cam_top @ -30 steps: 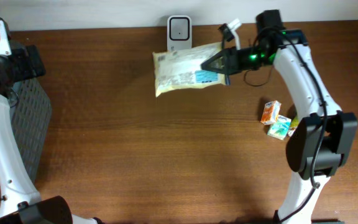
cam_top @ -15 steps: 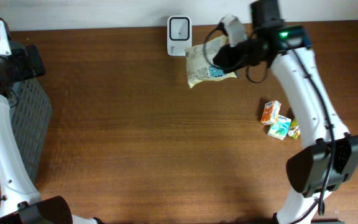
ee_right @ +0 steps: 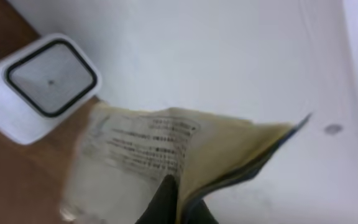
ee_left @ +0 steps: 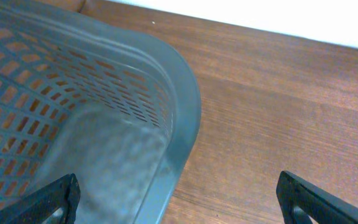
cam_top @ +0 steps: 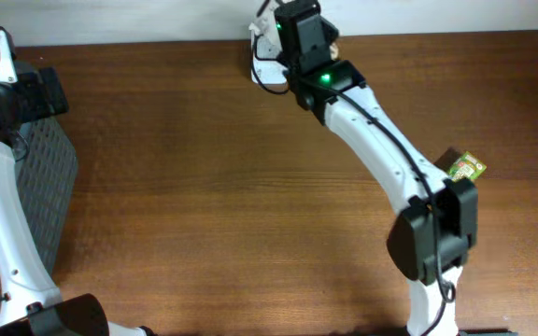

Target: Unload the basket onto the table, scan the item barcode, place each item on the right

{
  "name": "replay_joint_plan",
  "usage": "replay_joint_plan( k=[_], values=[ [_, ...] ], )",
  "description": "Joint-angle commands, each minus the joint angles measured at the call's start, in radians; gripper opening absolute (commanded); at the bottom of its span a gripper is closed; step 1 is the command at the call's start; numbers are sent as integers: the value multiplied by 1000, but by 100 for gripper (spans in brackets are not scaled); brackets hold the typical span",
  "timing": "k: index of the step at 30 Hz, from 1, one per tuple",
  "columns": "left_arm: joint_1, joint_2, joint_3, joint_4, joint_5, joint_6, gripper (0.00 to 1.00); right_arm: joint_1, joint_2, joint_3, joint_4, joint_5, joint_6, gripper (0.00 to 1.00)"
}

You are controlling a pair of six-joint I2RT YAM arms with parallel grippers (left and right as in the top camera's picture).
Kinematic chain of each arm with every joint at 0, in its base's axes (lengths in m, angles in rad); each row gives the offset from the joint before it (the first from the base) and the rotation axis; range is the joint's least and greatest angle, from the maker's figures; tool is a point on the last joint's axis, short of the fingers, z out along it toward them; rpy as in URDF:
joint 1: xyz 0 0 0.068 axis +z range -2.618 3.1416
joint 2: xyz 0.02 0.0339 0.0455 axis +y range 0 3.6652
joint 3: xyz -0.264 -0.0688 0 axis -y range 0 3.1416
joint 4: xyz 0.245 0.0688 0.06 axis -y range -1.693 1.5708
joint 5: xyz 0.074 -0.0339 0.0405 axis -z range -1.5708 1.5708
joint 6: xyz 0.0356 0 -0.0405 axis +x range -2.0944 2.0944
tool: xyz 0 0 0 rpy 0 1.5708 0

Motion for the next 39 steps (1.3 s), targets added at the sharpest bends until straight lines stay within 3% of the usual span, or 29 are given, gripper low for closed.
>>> replay_joint_plan(
  k=[1, 4, 8, 14, 18, 21, 23, 25, 27, 28, 30, 32, 33, 34, 36, 39],
  values=[
    [4, -17, 6, 0, -4, 16, 99, 0, 56, 20, 153, 93, -196, 4],
    [4, -17, 6, 0, -3, 16, 99, 7, 75, 20, 271, 111, -294, 4],
    [4, -17, 6, 0, -3, 16, 99, 30, 75, 21, 292, 159, -318, 4],
    [4, -17, 6, 0, -3, 16, 99, 127, 75, 21, -68, 283, -276, 4],
    [4, -17, 6, 0, -4, 16, 99, 197, 75, 20, -388, 337, -58, 4],
    [4, -17, 6, 0, -3, 16, 99, 243, 75, 20, -546, 120, 132, 4],
    [4, -17, 6, 0, -4, 16, 99, 261, 75, 20, -563, -60, 212, 4],
    [4, -17, 6, 0, -3, 16, 99, 274, 75, 21, -561, -233, 236, 10],
    [4, -17, 6, 0, -4, 16, 99, 275, 75, 21, -561, -425, 237, 29],
    [4, -17, 6, 0, -4, 16, 99, 274, 73, 22, -561, -475, 269, 45],
    [4, -17, 6, 0, -3, 16, 99, 271, 63, 51, -564, -486, 456, 75],
    [4, -17, 6, 0, -3, 16, 99, 241, 46, 113, -588, -482, 678, 100],
    [4, -17, 6, 0, -4, 16, 99, 220, 45, 136, -602, -481, 784, 99],
    [4, -17, 6, 0, -4, 16, 99, 142, 45, 151, -668, -483, 1153, 99],
    [4, -17, 6, 0, -3, 16, 99, 98, 51, 132, -706, -491, 1282, 99],
    [4, -17, 6, 0, -4, 16, 99, 39, 59, 36, -697, -579, 1334, 99]
  ],
)
